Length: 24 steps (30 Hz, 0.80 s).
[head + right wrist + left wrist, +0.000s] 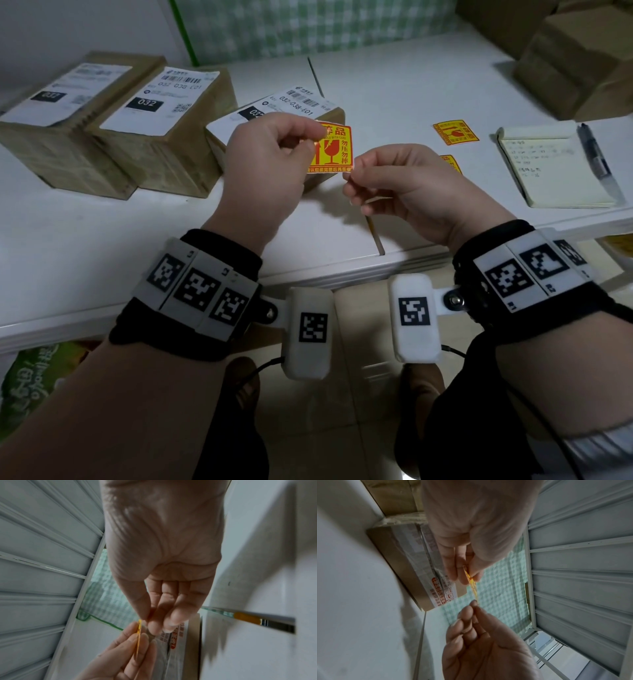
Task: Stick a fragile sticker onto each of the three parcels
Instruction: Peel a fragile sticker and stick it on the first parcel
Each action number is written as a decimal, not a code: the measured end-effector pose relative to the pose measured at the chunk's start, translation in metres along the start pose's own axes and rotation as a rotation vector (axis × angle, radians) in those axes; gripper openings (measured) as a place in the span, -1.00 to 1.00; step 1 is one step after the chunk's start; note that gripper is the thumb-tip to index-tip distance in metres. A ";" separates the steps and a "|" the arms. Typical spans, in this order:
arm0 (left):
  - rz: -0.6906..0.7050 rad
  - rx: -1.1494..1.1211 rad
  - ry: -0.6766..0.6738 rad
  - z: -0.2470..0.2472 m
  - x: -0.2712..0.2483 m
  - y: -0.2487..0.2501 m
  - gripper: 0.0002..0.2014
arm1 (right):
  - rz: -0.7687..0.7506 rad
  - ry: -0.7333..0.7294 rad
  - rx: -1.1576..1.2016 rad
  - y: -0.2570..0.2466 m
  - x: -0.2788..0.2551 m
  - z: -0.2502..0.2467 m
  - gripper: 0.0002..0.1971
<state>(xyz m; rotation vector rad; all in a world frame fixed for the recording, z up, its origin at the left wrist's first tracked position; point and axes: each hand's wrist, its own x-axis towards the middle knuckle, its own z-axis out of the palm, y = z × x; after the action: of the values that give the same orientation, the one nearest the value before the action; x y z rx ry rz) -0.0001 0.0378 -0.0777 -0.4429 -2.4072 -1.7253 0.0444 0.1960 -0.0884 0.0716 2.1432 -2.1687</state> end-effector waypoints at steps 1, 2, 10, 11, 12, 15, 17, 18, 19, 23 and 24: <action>0.002 0.005 0.000 0.000 0.000 0.000 -0.78 | 0.000 0.000 -0.001 0.000 0.000 0.000 -0.88; 0.005 0.012 -0.001 0.000 0.000 0.000 -0.78 | 0.000 0.001 -0.002 0.000 0.000 0.001 -0.88; 0.057 0.073 -0.071 -0.002 -0.003 0.000 -0.77 | -0.021 0.023 0.007 -0.004 -0.002 0.002 -0.87; 0.071 0.085 -0.084 -0.003 -0.003 0.001 -0.77 | -0.026 0.028 0.010 -0.005 -0.001 0.002 -0.87; 0.082 0.099 -0.101 -0.004 -0.003 0.001 -0.77 | -0.030 0.033 0.014 -0.006 -0.001 0.002 -0.86; 0.104 0.141 -0.140 -0.006 -0.004 0.002 -0.77 | -0.037 0.044 0.021 -0.007 -0.002 0.002 -0.86; 0.112 0.162 -0.146 -0.006 -0.005 0.002 -0.77 | -0.042 0.044 0.015 -0.007 -0.002 0.002 -0.86; 0.115 0.165 -0.146 -0.005 -0.005 0.001 -0.76 | -0.047 0.047 0.009 -0.007 -0.002 0.003 -0.86; 0.115 0.163 -0.145 -0.005 -0.005 0.001 -0.76 | -0.052 0.052 0.004 -0.007 -0.002 0.003 -0.86; 0.148 0.153 -0.144 -0.005 -0.004 0.001 -0.74 | -0.079 0.080 0.001 -0.008 -0.003 0.004 -0.83; 0.157 0.154 -0.145 -0.005 -0.005 0.002 -0.73 | -0.085 0.083 0.001 -0.009 -0.003 0.005 -0.82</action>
<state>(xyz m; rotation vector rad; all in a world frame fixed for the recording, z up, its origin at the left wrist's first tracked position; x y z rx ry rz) 0.0050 0.0326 -0.0757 -0.7359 -2.5037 -1.4782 0.0468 0.1913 -0.0793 0.0735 2.2287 -2.2519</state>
